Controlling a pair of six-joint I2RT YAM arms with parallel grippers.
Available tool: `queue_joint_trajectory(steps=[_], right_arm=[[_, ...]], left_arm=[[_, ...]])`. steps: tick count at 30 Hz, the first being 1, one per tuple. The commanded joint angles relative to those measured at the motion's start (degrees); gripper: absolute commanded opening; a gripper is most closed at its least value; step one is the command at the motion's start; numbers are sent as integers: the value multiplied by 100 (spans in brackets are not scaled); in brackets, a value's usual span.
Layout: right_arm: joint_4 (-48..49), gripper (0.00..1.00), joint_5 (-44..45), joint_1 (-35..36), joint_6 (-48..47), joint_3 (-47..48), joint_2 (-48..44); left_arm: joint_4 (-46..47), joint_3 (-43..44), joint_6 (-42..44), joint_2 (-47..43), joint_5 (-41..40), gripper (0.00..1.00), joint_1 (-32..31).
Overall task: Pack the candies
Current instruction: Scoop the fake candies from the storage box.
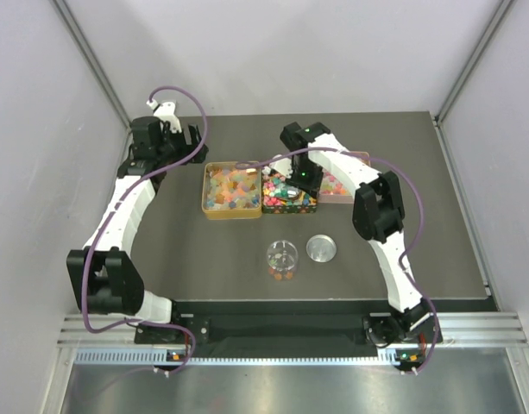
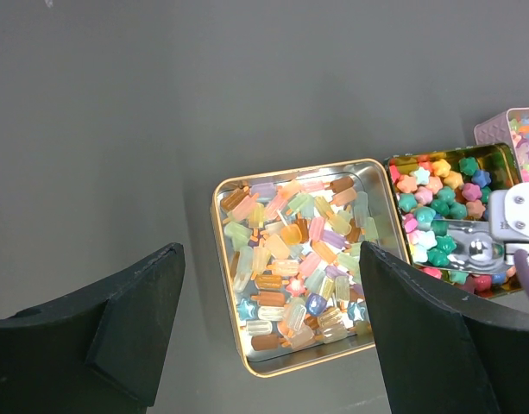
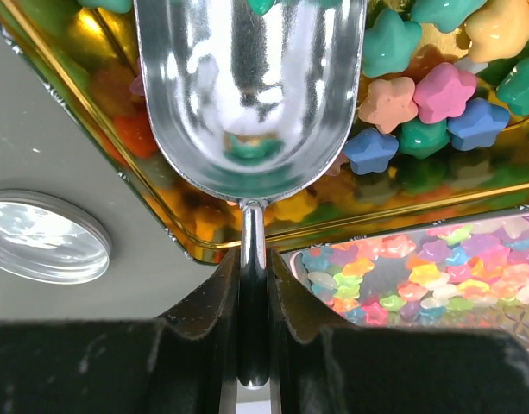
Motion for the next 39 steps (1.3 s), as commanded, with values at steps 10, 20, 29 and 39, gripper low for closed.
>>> queue_joint_trajectory(steps=[10, 20, 29, 39], right_arm=[[412, 0, -1033, -52, -87, -416, 146], [782, 0, -1297, 45, 89, -416, 32], [1405, 0, -1411, 45, 186, -1328, -363], [2047, 0, -1438, -17, 546, -1673, -522]], left_arm=[[-106, 466, 127, 78, -51, 87, 33], [-176, 615, 232, 166, -156, 87, 33], [-194, 659, 267, 236, -200, 87, 42], [-203, 756, 276, 359, -191, 87, 42]])
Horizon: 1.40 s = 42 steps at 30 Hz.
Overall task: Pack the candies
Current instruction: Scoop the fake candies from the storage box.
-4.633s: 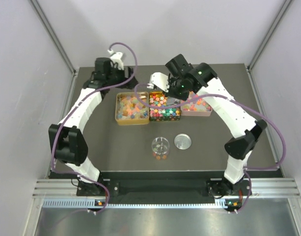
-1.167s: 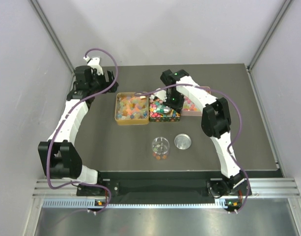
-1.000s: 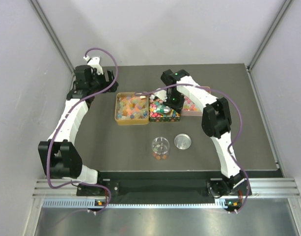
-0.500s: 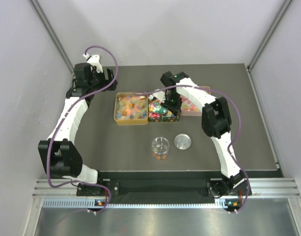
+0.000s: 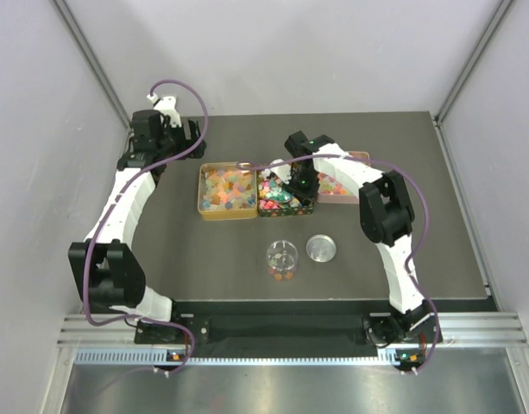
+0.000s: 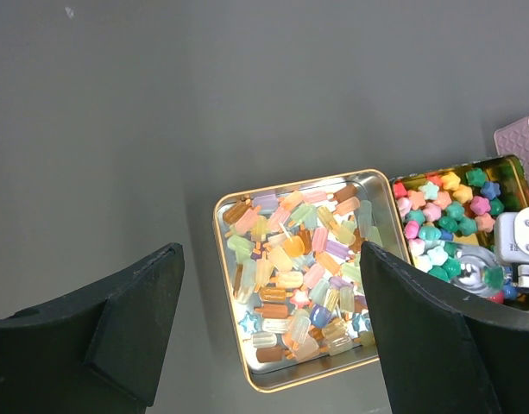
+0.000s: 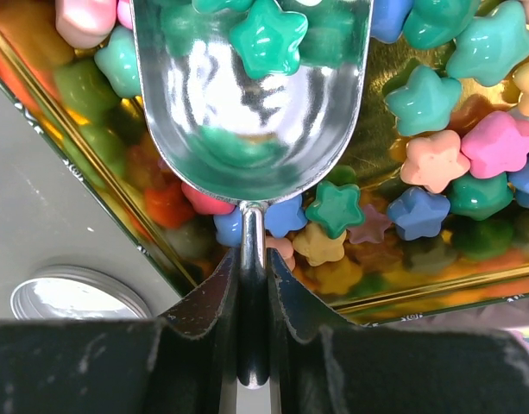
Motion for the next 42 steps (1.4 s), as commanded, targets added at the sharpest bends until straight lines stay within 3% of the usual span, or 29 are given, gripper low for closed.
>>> queue_joint_trajectory(steps=[1, 23, 42], right_arm=[[511, 0, -373, 14, 240, -60, 58], [705, 0, -303, -259, 469, 177, -461], [731, 0, -119, -417, 504, 37, -1023]], left_arm=[[62, 308, 88, 92, -23, 87, 33], [-44, 1046, 255, 673, -14, 87, 24], [9, 1028, 264, 690, -14, 87, 24]])
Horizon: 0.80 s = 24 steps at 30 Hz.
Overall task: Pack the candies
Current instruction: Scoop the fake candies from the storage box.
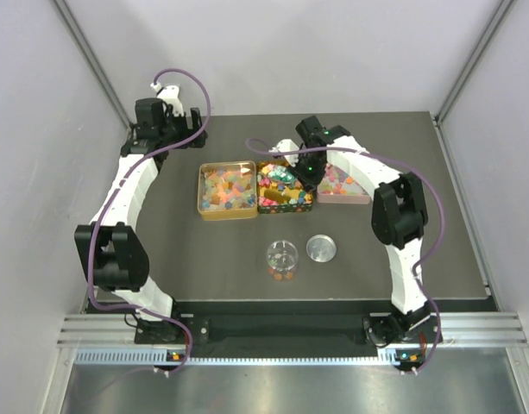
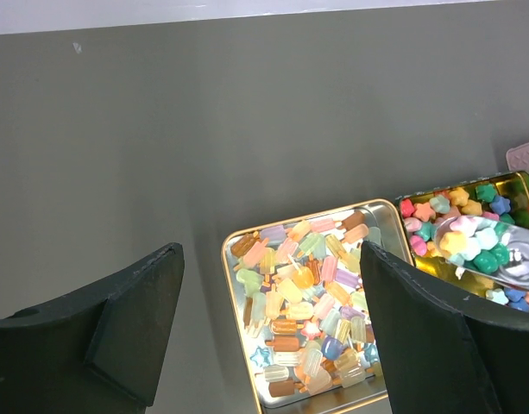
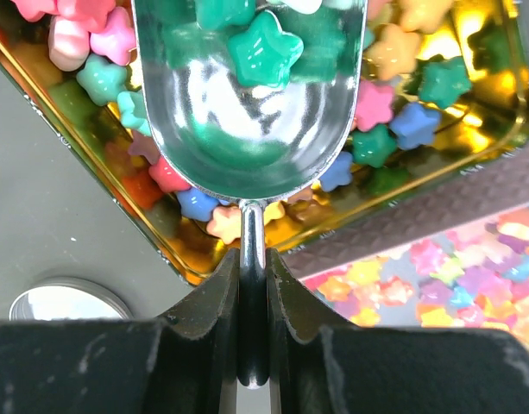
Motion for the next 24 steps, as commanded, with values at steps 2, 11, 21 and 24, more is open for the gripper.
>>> queue_joint_trajectory(steps=[2, 11, 21, 24], right_arm=[[206, 0, -22, -67, 132, 61, -582], [-66, 0, -14, -67, -613, -623, -2240], [-153, 0, -57, -50, -1352, -2320, -3728], [-382, 0, 30, 29, -1510, -2567, -3887]], left_arm=[[70, 218, 102, -42, -23, 87, 24], [105, 130, 252, -261, -199, 87, 24], [193, -186, 234, -657, -181, 88, 33], [211, -257, 190, -710, -146, 88, 33]])
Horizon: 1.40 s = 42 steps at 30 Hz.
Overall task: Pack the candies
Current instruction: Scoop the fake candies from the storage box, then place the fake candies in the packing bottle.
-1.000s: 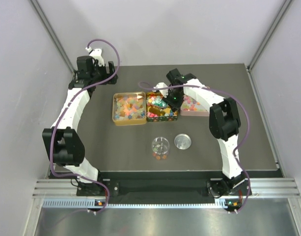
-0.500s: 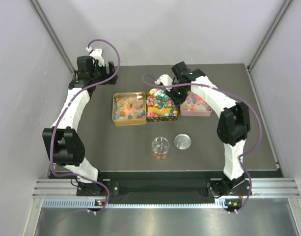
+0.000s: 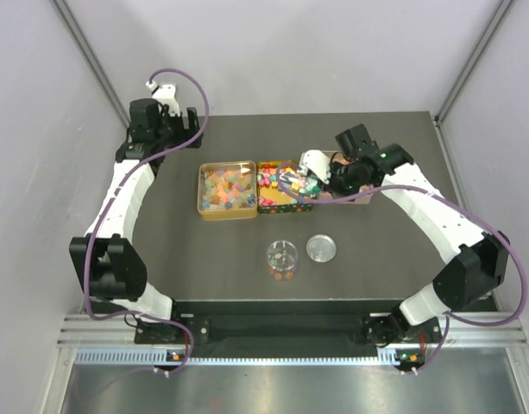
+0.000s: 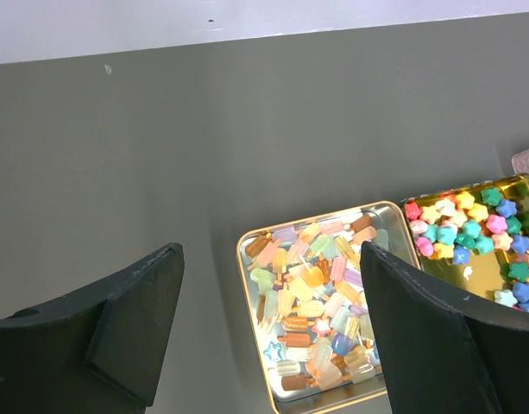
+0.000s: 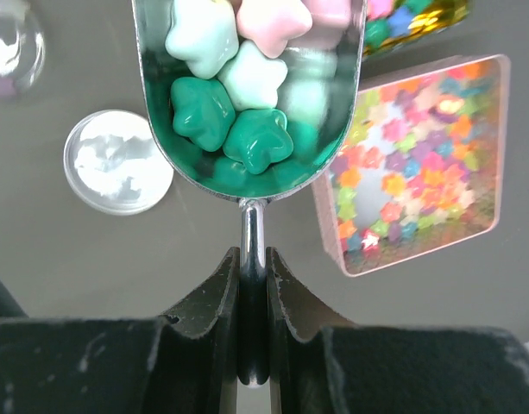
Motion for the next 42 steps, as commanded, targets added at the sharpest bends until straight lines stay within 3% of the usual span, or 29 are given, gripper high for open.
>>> queue_joint_trajectory(steps=[1, 9, 24, 42], right_arm=[[-347, 0, 2, 130, -485, -294, -282], [-770, 0, 994, 947, -996, -945, -836], [-1666, 0, 2559, 2573, -680, -664, -634], [-2378, 0, 3351, 3092, -258, -250, -98]], left_arm=[[200, -121, -15, -353, 33, 88, 33], [235, -507, 37, -740, -46, 88, 33], [358, -1071, -33, -1294, -11, 88, 112], [551, -1431, -261, -1391, 147, 88, 112]])
